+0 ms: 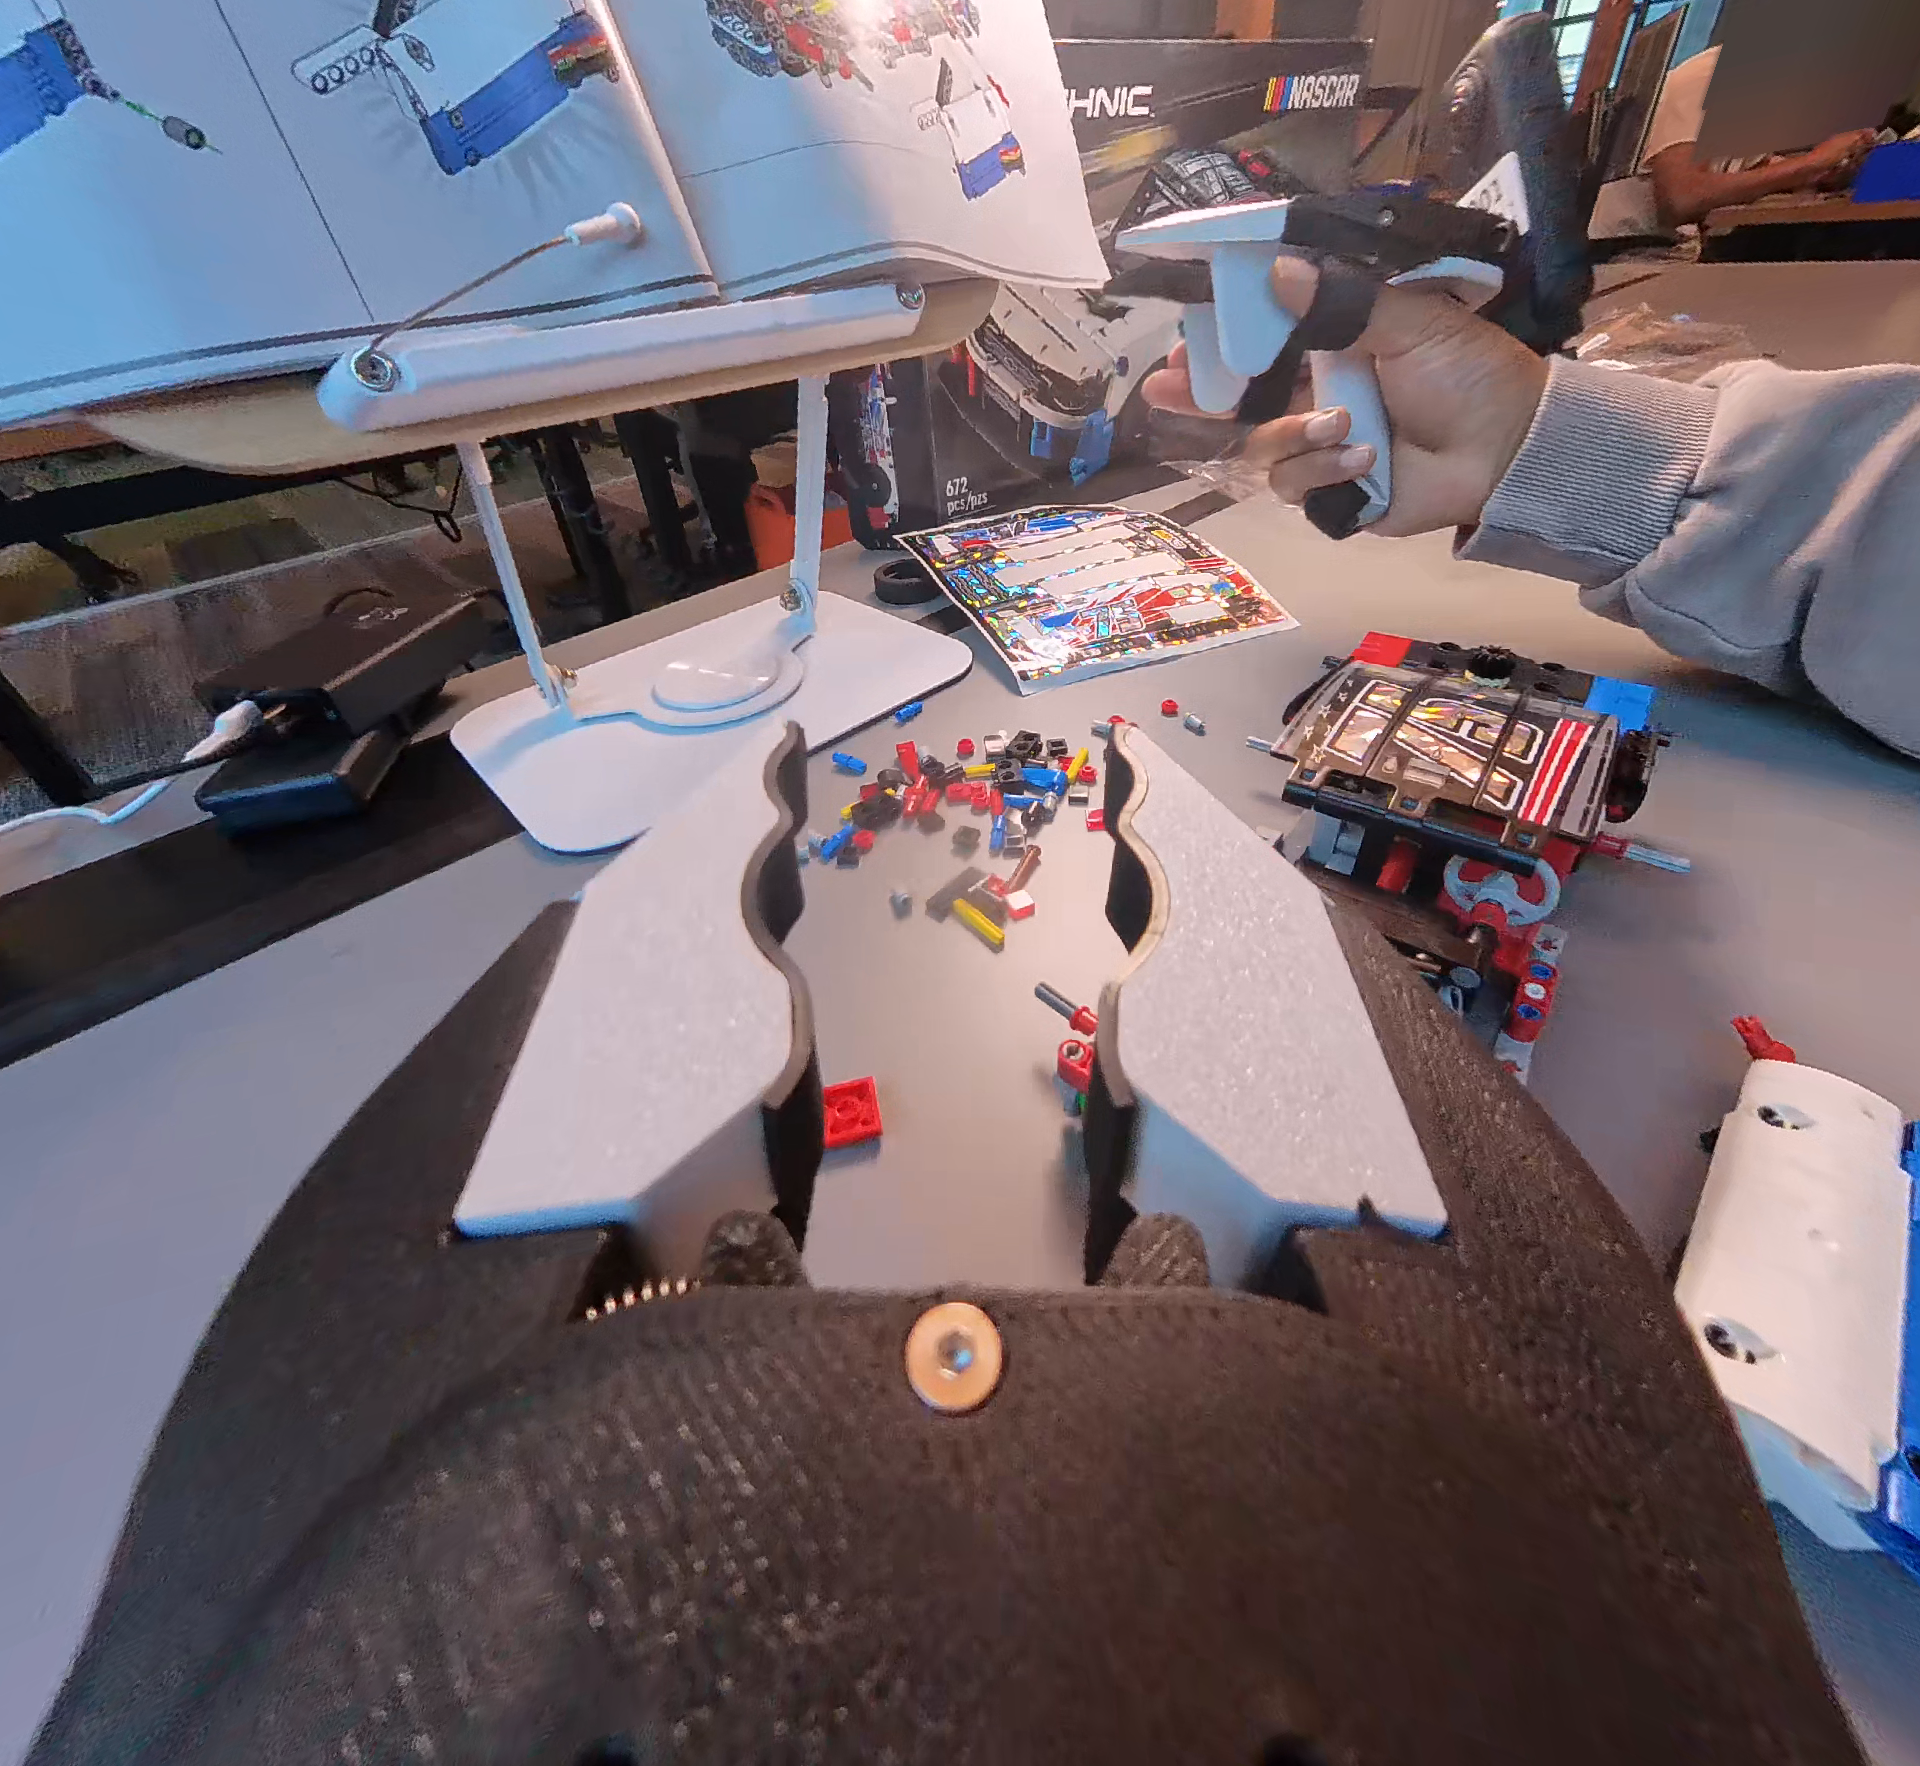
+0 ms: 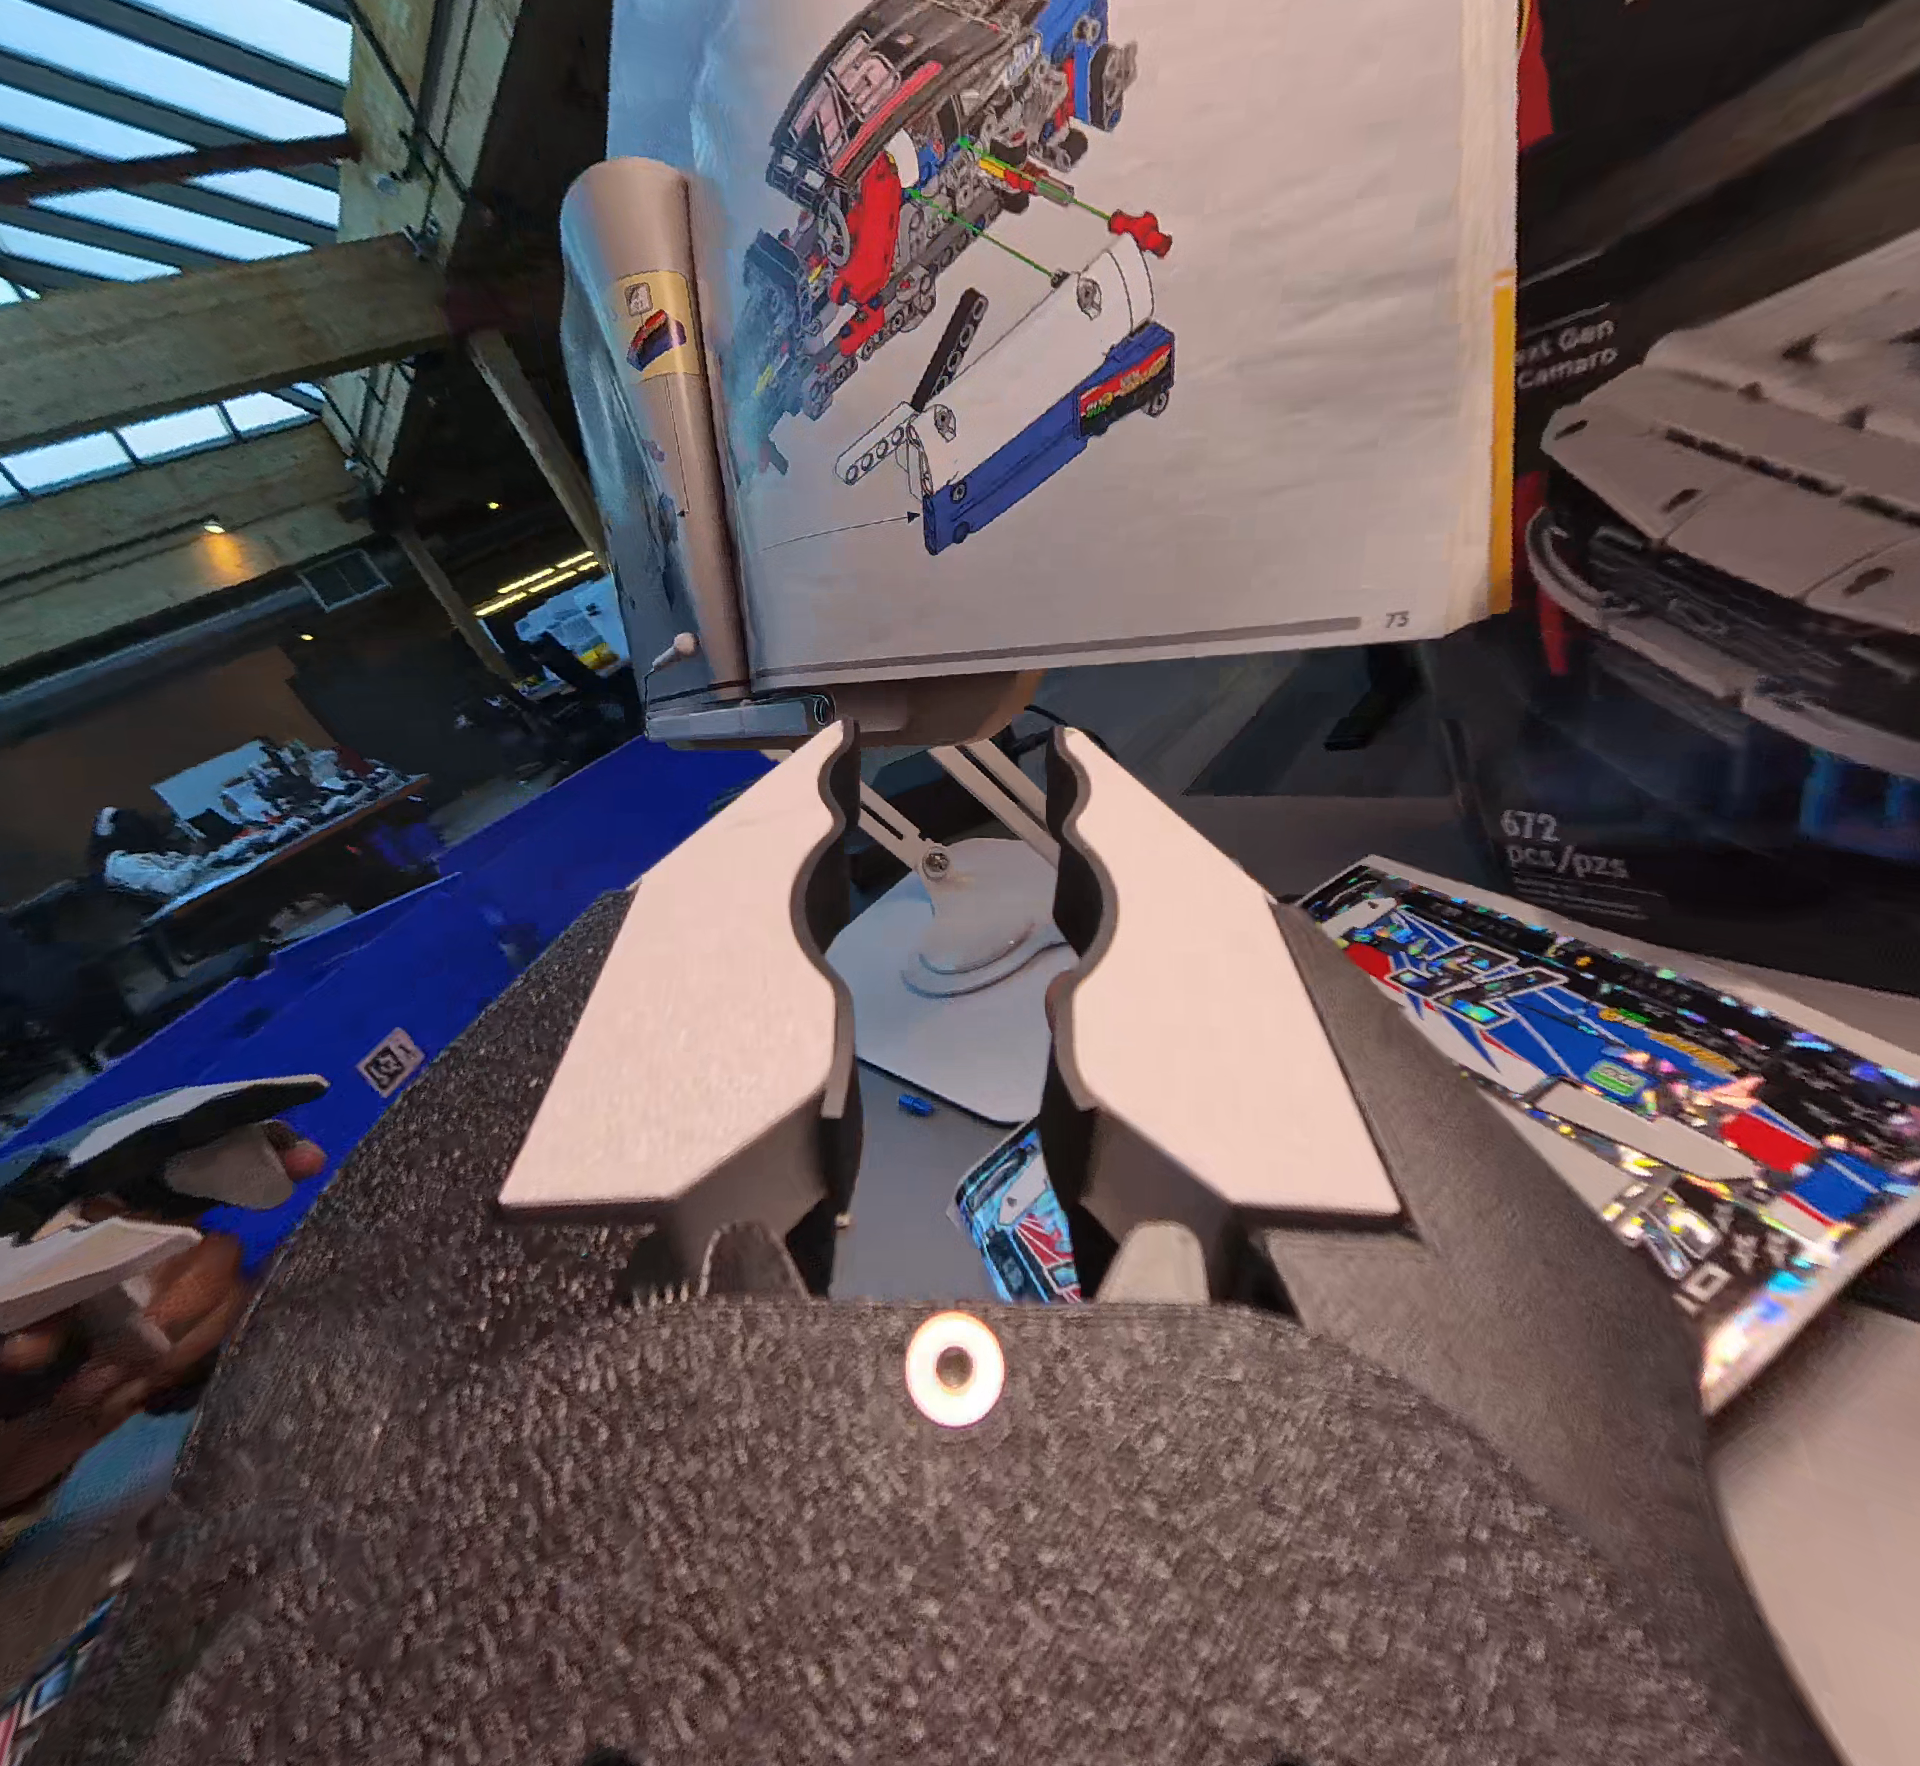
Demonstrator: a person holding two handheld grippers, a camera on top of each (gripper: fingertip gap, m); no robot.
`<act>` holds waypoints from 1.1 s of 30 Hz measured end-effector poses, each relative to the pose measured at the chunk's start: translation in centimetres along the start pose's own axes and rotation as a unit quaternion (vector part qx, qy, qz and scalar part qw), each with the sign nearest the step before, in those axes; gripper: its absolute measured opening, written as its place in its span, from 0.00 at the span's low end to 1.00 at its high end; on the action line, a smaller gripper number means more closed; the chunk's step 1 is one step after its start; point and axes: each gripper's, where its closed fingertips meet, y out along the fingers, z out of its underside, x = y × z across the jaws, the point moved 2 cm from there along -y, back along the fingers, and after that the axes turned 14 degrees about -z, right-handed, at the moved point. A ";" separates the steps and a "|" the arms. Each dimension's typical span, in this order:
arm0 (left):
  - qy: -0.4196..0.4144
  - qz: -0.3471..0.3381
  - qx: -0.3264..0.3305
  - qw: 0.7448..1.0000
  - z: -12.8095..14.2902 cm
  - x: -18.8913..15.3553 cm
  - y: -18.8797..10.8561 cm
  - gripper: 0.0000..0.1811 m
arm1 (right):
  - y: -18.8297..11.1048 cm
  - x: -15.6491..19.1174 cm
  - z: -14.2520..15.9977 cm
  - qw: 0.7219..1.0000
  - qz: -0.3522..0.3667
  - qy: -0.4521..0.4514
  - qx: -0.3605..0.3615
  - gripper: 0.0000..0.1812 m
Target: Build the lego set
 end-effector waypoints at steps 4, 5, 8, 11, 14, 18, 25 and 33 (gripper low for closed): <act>0.008 -0.013 -0.007 1.000 0.2 0.1 -1.2 0.29 | -1.8 2.3 -1.8 0.993 0.023 -0.115 0.001 0.14; 0.014 -0.019 -0.011 1.000 0.2 0.2 -1.4 0.29 | -2.0 2.8 -2.3 0.991 0.027 -0.132 -0.007 0.13; 0.032 -0.036 -0.025 0.999 -0.5 0.3 -2.0 0.29 | -1.8 4.2 -3.2 0.984 0.031 -0.173 -0.012 0.09; 0.043 -0.047 -0.032 0.997 -0.7 0.3 -2.5 0.28 | -1.1 5.3 -3.6 0.980 0.033 -0.197 -0.009 0.03; 0.038 -0.048 -0.022 0.998 -0.2 0.3 -2.5 0.26 | 0.2 5.4 -3.9 0.974 0.046 -0.223 0.002 0.00; 0.037 -0.043 -0.012 0.998 0.6 0.2 -2.3 0.26 | 3.1 4.4 -5.2 0.968 0.061 -0.243 0.010 0.00; 0.042 -0.052 -0.018 0.998 0.3 0.6 -2.5 0.24 | 7.3 1.5 -7.6 0.948 0.128 -0.289 0.019 0.00; 0.041 -0.049 -0.005 0.998 1.3 0.8 -2.1 0.24 | 9.4 0.0 -8.3 0.938 0.137 -0.315 0.037 0.00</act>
